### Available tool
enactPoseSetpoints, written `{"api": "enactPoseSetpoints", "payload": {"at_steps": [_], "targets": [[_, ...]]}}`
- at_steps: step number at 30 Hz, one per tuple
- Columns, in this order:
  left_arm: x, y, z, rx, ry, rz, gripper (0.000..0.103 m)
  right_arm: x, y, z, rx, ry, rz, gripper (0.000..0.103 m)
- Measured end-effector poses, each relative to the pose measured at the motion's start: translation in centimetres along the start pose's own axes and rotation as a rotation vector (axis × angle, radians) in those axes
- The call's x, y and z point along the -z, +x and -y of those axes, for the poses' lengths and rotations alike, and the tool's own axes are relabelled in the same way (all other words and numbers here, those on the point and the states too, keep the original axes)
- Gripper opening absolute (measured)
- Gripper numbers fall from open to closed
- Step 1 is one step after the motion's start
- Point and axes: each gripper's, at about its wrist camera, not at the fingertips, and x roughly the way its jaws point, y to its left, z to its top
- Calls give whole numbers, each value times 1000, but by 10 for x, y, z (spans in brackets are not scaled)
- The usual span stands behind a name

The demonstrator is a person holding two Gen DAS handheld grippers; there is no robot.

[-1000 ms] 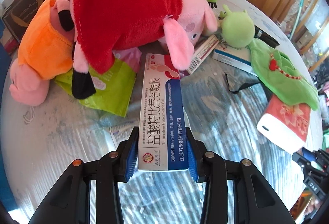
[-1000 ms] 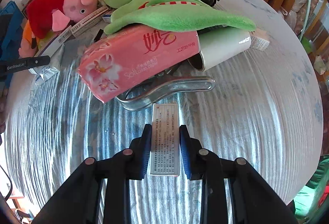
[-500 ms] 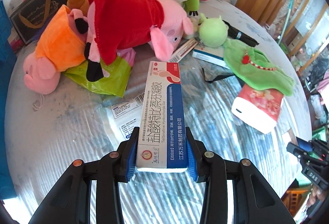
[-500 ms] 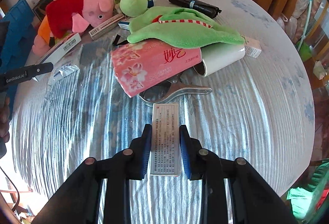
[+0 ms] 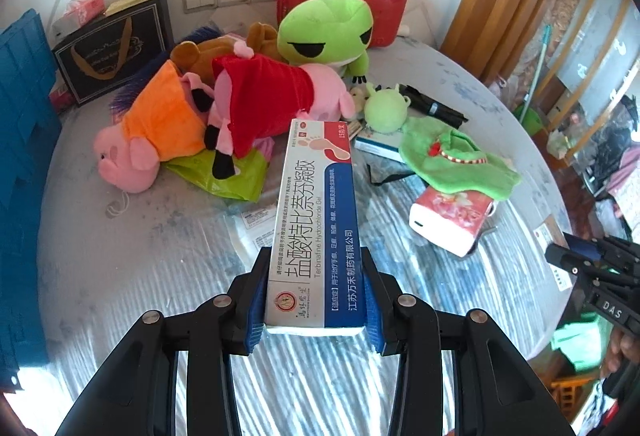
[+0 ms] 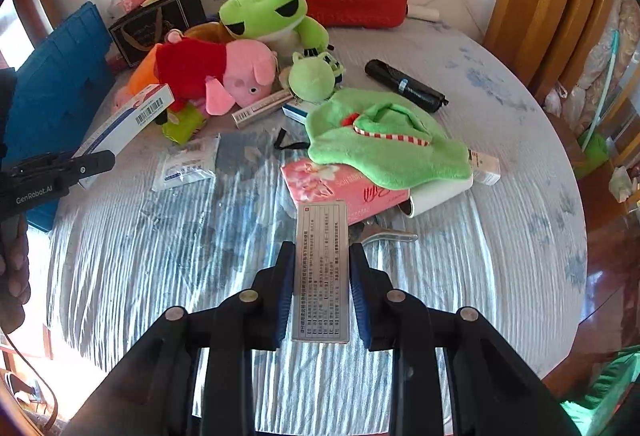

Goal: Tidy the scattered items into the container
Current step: 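Carry the white-and-blue box in the left tool while the right tool carries the leaflet to the crate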

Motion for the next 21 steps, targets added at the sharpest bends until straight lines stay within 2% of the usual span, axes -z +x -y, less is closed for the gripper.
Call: {"api": "enactPoseSetpoints", "payload": {"at_steps": [10,21], "targets": [[-1,-60,-3,-12,-27,111,39,-21,-46,-22,-32,-54,81,26],[-9,-118,-4,-27,-42,198,39,-43,-89,-43,-52,-96,156,26]]}}
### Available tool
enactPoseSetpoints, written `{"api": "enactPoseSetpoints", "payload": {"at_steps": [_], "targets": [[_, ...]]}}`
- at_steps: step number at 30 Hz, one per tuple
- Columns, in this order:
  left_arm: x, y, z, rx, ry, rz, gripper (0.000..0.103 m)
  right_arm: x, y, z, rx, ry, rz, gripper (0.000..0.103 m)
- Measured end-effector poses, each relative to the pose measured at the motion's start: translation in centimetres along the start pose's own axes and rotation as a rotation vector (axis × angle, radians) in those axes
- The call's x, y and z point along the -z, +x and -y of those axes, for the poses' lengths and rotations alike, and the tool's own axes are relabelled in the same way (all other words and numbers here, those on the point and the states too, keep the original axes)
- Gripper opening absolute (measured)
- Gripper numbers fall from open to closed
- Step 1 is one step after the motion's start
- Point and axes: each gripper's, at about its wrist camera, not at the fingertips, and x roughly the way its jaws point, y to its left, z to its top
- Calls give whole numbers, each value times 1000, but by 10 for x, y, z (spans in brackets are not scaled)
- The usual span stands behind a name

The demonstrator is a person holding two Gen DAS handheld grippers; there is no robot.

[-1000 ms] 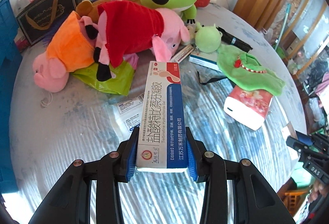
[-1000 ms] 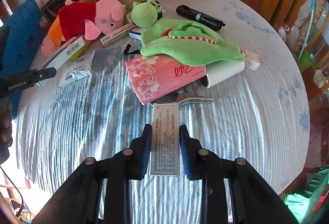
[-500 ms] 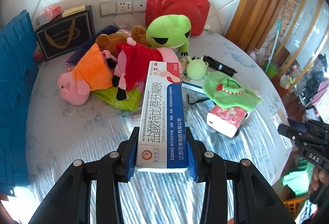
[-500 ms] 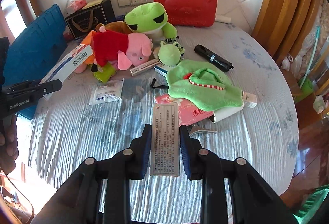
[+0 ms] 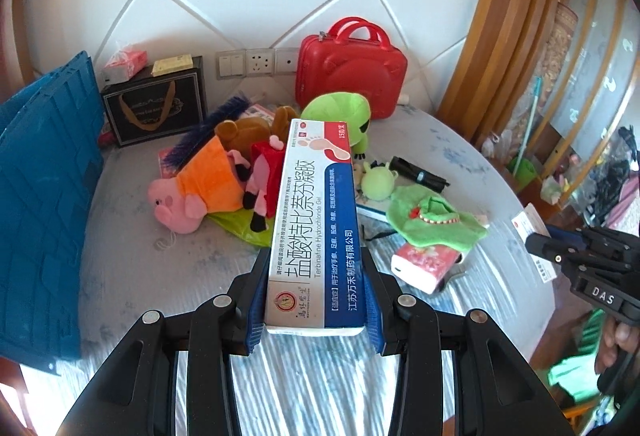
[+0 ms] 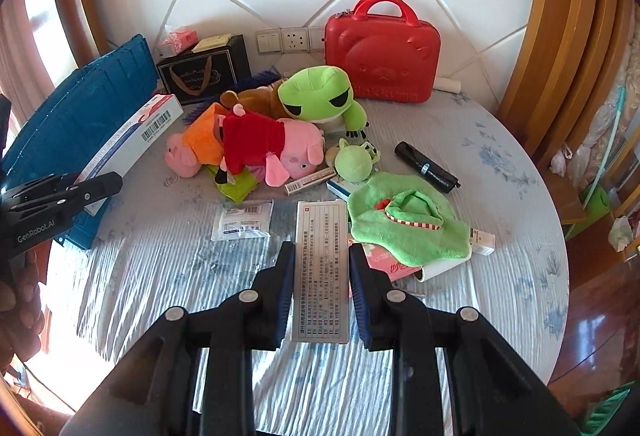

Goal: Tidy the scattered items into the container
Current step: 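Carry the white-and-blue box in the left tool while the right tool carries the leaflet to the crate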

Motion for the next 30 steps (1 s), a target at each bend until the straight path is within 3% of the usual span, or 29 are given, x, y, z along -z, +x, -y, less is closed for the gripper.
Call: {"api": "enactPoseSetpoints", "payload": {"at_steps": [12,18,24,30], "targets": [[3,-31,-15,-34,4,37,39,-11,-12,-22,-31,-16,49,26],[1,-49,-35,-16,8,68,39,-15,-19,-47,-17,-16,69,26],[-4,-78,-75,7,30,121,39,-25,-26,-93,11,-25,89,26],[-9,-114,-142,13,27,171,39,-50,-32,-165,13,-49,121,26]]}}
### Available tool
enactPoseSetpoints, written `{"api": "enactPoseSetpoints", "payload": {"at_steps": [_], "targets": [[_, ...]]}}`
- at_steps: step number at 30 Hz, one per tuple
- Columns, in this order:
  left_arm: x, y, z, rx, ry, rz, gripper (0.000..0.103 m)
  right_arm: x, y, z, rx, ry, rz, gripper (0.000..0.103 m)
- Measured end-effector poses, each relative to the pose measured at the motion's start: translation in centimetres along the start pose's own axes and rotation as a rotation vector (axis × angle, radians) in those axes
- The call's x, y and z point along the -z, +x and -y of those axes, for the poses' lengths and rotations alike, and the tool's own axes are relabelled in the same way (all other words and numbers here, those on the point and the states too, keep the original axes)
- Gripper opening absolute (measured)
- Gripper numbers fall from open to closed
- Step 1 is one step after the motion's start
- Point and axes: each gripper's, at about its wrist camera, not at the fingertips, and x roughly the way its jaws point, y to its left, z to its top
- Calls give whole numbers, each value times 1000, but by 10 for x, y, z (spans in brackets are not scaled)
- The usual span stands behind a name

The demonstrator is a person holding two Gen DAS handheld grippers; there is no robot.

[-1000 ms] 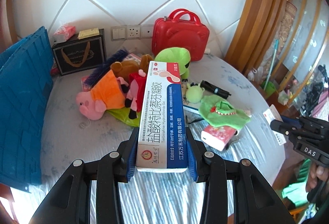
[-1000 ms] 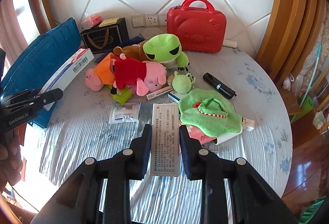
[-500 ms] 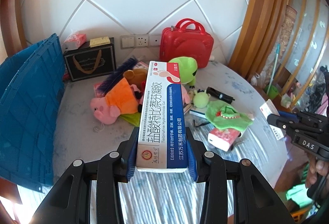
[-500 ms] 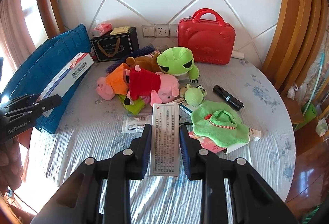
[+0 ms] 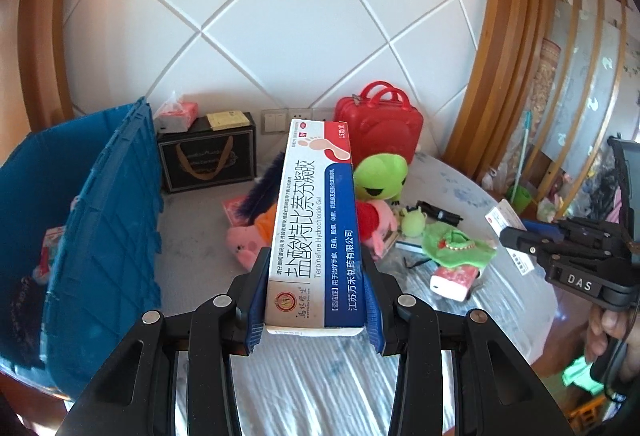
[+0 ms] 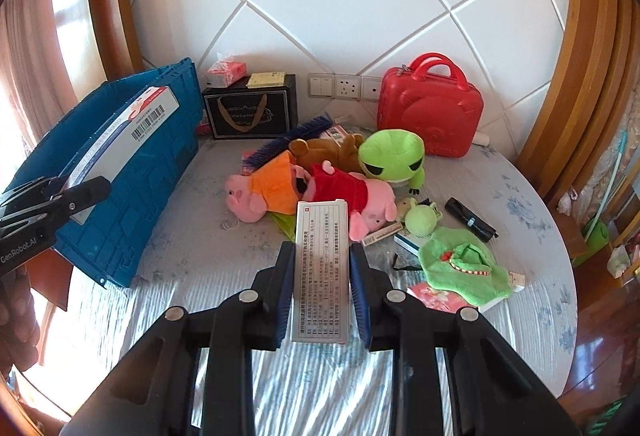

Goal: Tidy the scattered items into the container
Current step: 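Carry the white-and-blue box in the left tool while the right tool carries the leaflet to the crate, then open both tools to drop the box and leaflet into the blue crate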

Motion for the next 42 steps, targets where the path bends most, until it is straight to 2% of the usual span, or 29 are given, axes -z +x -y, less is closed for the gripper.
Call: {"api": "enactPoseSetpoints", "payload": {"at_steps": [6,15,22,28,35,42], "targets": [[-8,-34,-88,-31,-38,51,39,-30,6,-78,-31,-42,31,26],[-9,-69,-209,-106,-84,100,39,-66,22,-204,-124,-142,72,26],[-7,-89,-280,-174,-136,123,39,-91,32,-282,-207,-229,86,26],[-7,-100,-344,-244,-189,139,39,-100,45,-337,-262,-299,71,26],[-11,-109,-385,-282,-209,154,39,-111,60,-385,-308,-342,49,26],[-10,-108,-400,-290,-224,155,39,-121,66,-408,-321,-362,54,26]]}}
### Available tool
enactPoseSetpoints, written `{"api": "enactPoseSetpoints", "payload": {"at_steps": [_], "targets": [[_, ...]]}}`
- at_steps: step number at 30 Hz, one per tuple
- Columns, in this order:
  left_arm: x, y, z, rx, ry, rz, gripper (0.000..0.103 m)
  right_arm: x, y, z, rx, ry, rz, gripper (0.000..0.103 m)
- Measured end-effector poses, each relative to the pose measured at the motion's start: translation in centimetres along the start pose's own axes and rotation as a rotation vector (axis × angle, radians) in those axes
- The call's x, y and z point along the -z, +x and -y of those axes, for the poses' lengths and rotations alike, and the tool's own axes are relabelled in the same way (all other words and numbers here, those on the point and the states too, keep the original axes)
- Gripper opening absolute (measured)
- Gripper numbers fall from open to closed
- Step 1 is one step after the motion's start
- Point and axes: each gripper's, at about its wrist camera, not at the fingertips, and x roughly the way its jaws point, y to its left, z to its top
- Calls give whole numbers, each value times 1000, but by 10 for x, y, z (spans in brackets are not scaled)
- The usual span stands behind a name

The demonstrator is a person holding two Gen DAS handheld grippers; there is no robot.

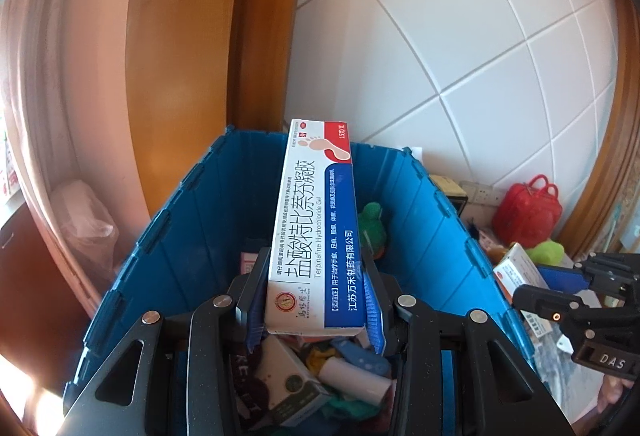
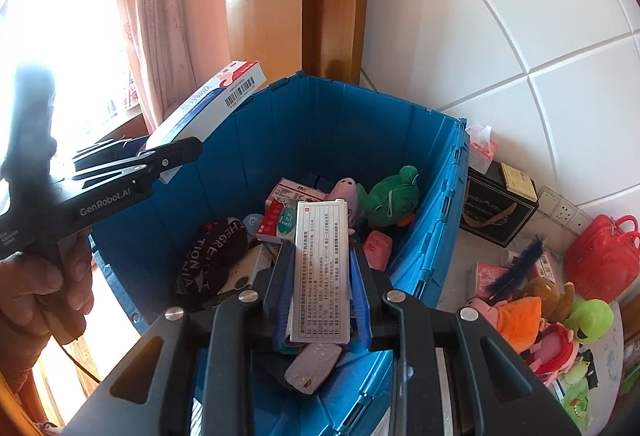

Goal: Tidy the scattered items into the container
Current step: 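Open both tools to drop the box and leaflet into the blue crate, then move both tools back over the remaining items on the table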

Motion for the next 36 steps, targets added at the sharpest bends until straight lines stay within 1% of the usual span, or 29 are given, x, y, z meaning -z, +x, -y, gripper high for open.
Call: {"api": "enactPoseSetpoints", "payload": {"at_steps": [5,6,7,8,9,10,13,17,23,30,33,36], "targets": [[1,5,-11,-5,-18,-20,40,-6,5,-5,-3,-1,4,26],[2,7,-14,-10,-29,-27,46,-7,5,-6,4,-1,15,27],[2,8,-18,-20,-43,-34,73,-9,6,-8,11,-6,19,36],[3,8,-22,-31,-57,-29,86,-10,8,-9,19,-16,17,46],[4,5,-25,-45,-71,-10,92,-10,8,-10,30,-15,27,68],[5,3,-28,-51,-76,-3,92,-10,5,-9,35,-7,46,74],[9,2,-35,-59,-89,-11,92,-7,3,-9,42,-2,50,74],[18,7,-36,-60,-100,-45,92,0,2,-2,34,24,41,74],[23,8,-12,-16,-80,-52,92,17,-10,14,36,59,40,75],[27,9,37,44,-34,-61,92,42,-31,36,55,92,45,75],[31,8,66,66,-12,-76,92,54,-42,52,59,107,57,75],[36,2,99,79,22,-73,92,69,-55,72,61,127,62,75]]}}
